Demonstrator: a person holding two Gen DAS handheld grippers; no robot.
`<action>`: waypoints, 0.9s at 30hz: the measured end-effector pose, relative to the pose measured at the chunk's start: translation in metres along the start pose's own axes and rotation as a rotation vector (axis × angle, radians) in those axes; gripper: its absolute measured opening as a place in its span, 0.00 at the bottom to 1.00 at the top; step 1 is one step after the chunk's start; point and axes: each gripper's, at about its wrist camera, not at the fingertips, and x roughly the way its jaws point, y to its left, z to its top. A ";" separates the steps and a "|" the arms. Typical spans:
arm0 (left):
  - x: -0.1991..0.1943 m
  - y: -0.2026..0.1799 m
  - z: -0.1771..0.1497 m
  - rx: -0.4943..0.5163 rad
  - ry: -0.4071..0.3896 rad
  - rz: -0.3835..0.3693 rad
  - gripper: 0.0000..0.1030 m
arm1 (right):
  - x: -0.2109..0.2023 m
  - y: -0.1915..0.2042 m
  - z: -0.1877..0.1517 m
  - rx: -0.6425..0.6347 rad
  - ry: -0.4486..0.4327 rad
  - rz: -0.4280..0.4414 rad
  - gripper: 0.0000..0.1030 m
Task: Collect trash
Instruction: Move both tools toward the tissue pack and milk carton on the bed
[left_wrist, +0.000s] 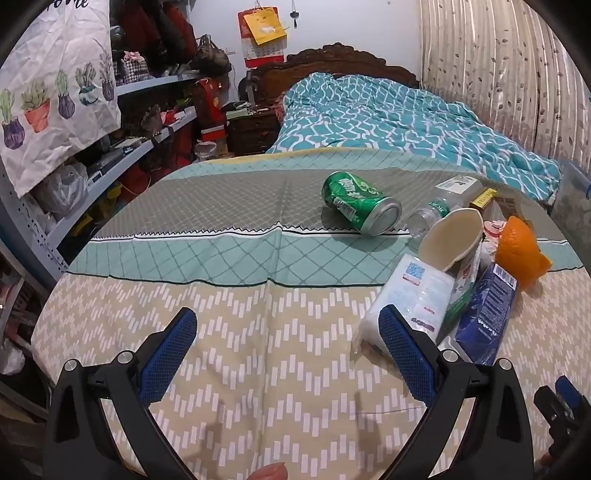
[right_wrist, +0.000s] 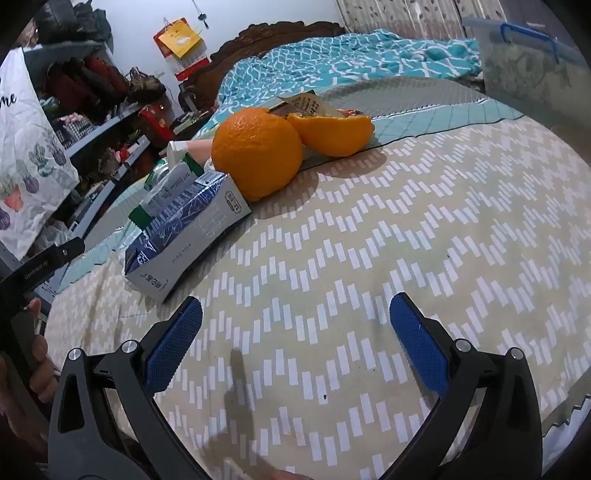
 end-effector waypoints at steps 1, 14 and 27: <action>0.000 0.000 0.000 0.003 0.000 -0.001 0.92 | -0.001 -0.002 0.001 0.008 -0.001 0.009 0.97; 0.057 0.017 -0.020 -0.027 0.117 0.008 0.92 | 0.007 0.035 0.001 -0.141 0.016 -0.039 0.97; 0.091 0.038 -0.038 -0.086 0.180 -0.030 0.92 | 0.044 0.124 0.016 -0.311 0.048 0.005 0.97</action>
